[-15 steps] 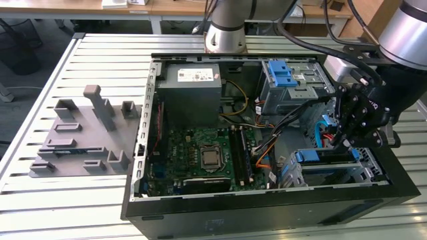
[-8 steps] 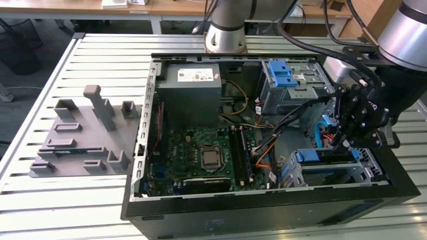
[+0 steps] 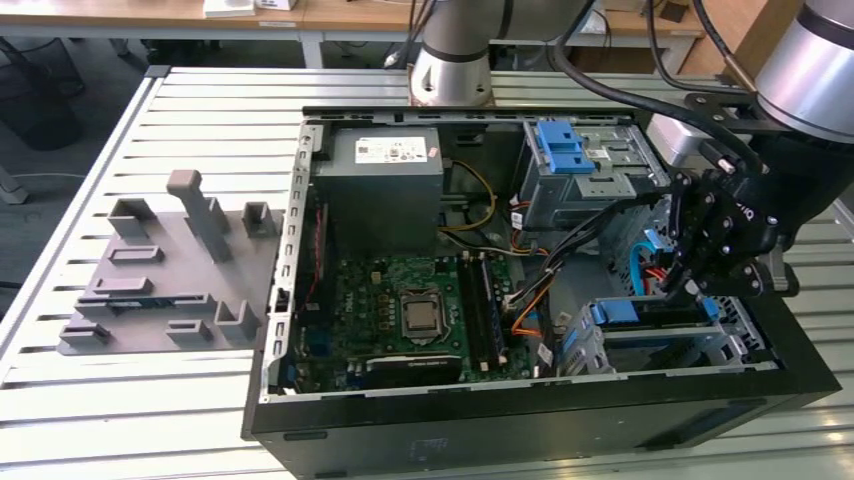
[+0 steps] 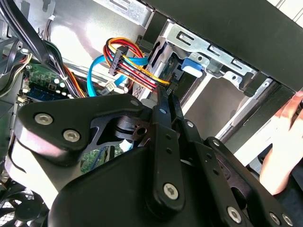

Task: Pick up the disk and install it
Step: 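Insert the first disk wire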

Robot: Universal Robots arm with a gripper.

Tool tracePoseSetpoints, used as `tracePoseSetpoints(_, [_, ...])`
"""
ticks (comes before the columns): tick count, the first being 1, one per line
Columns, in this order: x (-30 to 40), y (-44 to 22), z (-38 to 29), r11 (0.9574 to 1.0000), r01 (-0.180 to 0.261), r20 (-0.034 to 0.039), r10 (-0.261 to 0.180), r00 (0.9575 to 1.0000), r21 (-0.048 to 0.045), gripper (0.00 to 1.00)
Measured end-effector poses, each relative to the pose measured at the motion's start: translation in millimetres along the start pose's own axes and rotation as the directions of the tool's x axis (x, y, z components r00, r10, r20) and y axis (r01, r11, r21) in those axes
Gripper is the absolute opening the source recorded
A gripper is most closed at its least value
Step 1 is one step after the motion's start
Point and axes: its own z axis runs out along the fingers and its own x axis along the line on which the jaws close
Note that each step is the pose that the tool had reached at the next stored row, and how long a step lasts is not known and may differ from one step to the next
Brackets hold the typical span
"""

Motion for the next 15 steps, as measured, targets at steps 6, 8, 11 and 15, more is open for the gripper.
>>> tracePoseSetpoints(6, [0.1,0.0,-1.8,1.0,0.004,0.002,-0.004,1.0,0.0003,0.16])
tracePoseSetpoints(8, [0.2,0.0,-1.8,1.0,0.008,0.0019,-0.008,1.0,0.0007,0.16])
tracePoseSetpoints(11, [0.1,0.0,-1.5,0.9999,0.011,0.0015,-0.011,0.9999,0.001,0.16])
tracePoseSetpoints(15, [0.0,0.0,-0.4,0.9999,0.013,0.0017,-0.013,0.9999,0.001,0.16])
